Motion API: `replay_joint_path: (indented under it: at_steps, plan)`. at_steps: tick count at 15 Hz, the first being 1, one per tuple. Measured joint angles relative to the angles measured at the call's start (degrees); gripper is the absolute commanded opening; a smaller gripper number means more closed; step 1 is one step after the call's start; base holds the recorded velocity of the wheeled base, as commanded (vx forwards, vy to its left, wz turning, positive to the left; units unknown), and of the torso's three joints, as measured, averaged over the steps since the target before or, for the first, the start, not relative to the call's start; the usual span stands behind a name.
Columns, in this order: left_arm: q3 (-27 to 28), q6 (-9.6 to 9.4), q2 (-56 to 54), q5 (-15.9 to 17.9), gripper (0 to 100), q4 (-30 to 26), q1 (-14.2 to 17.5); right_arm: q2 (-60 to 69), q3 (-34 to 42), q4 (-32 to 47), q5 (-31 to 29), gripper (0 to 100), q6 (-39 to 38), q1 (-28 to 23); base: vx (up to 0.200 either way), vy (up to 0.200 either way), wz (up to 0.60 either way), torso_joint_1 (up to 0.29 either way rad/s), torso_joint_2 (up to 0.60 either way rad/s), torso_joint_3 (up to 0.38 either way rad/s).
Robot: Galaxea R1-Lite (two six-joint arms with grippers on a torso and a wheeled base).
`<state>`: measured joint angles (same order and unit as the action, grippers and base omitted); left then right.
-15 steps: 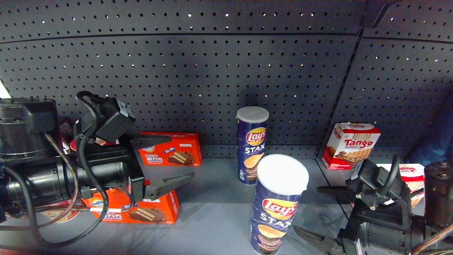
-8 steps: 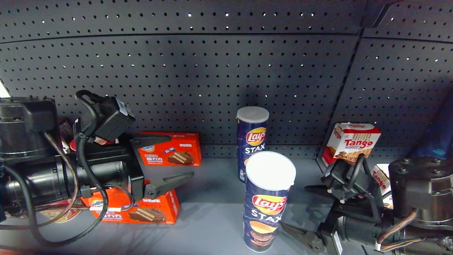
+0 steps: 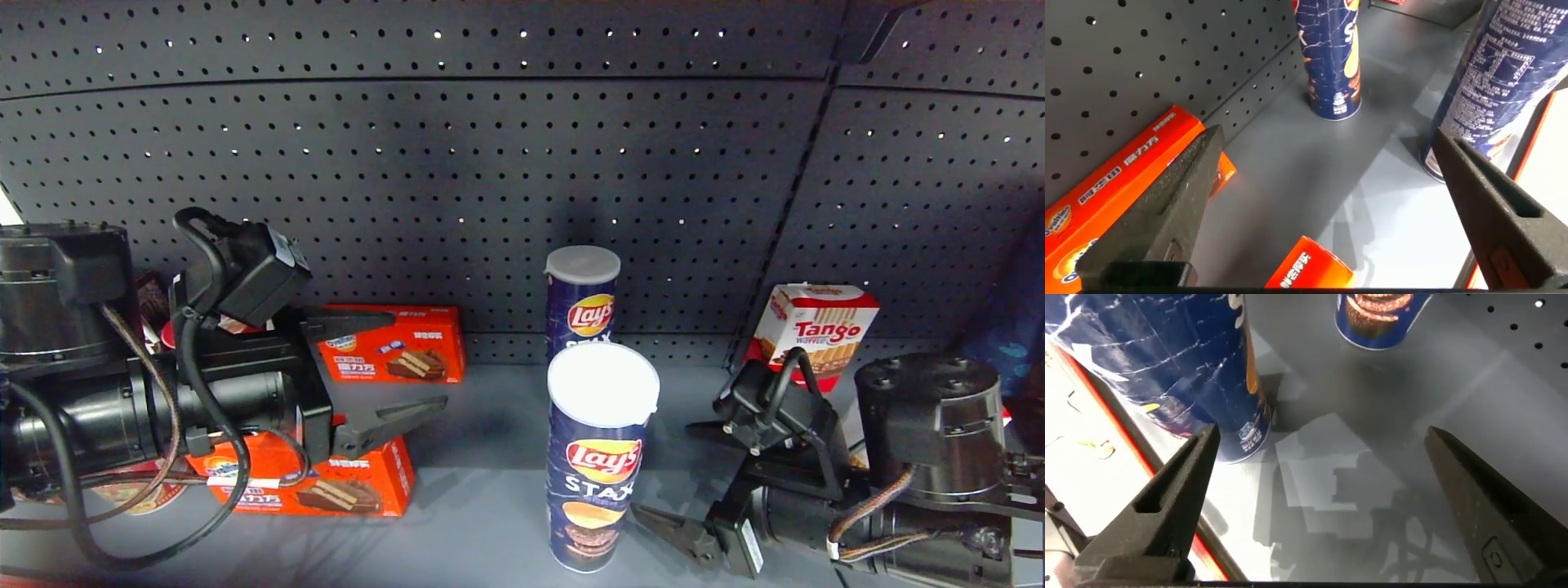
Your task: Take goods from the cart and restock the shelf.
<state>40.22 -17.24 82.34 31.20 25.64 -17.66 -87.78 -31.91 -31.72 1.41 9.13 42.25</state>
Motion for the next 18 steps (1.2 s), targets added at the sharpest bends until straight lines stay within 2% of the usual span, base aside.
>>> replay_joint_path:
  at_steps: [9,12,18]
  plan:
    - [-0.22,-0.05,0.0,0.0,100,0.01,0.0,-2.1,-1.96,-1.26,-0.24,100,-0.02,-0.67,0.0,0.0,0.0,0.0,0.0,0.0]
    - [-0.23,-0.06,0.0,0.0,100,0.01,0.0,-3.32,-6.86,-1.01,-0.84,100,0.12,-4.16,0.0,0.0,0.0,0.0,0.0,0.0]
    - [-0.48,-0.09,-0.04,0.0,100,0.01,0.0,-8.55,-14.12,-0.62,-6.89,100,0.8,-8.06,0.0,0.0,0.0,0.0,0.0,0.0]
